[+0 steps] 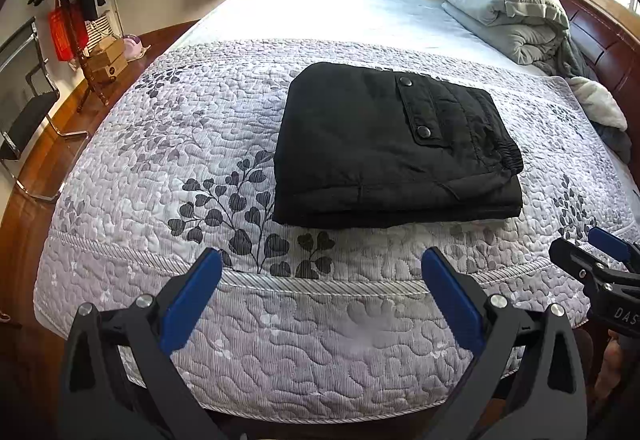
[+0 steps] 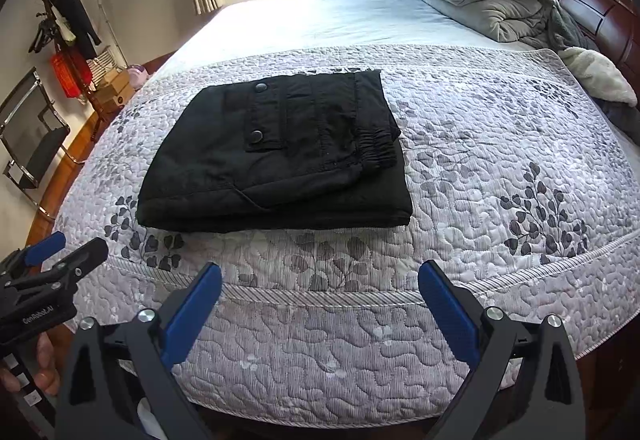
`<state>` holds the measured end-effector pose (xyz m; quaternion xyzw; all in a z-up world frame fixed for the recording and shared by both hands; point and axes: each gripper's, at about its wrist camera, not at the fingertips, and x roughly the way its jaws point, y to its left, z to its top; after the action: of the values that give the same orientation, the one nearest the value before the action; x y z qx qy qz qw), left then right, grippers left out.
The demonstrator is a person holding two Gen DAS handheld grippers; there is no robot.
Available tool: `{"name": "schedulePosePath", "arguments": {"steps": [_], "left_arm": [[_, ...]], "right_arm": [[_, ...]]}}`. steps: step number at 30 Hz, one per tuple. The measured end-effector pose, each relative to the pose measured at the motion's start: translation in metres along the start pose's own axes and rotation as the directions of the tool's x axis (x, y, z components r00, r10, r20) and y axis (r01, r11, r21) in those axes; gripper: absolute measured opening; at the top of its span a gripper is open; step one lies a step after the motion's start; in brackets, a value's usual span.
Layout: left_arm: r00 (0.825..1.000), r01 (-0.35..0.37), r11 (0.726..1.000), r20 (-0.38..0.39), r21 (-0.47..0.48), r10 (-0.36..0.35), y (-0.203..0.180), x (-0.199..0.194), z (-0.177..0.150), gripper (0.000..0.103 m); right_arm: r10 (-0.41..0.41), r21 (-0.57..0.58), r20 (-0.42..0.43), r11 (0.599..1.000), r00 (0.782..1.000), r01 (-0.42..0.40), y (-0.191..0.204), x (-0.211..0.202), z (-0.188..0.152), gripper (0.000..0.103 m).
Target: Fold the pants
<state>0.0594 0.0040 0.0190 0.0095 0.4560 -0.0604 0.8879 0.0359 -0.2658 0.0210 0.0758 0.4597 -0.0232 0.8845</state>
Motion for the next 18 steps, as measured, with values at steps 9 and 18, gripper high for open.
{"name": "schedulePosePath", "arguments": {"steps": [9,18], "left_arm": [[1.000,0.007,1.000,-0.003,0.001,-0.007,0.000,0.001,0.002,0.100],[1.000,0.010,1.000,0.008,0.009,-0.010,-0.002,0.001,0.002,0.100]], "right_arm": [[0.000,-0.001,-0.013,1.000,1.000,0.000,0.000,0.005,-0.001,0.099],[-0.004,0.006,-0.032,1.000,0.999,0.004,-0.003,0.012,-0.001,0.099]]}}
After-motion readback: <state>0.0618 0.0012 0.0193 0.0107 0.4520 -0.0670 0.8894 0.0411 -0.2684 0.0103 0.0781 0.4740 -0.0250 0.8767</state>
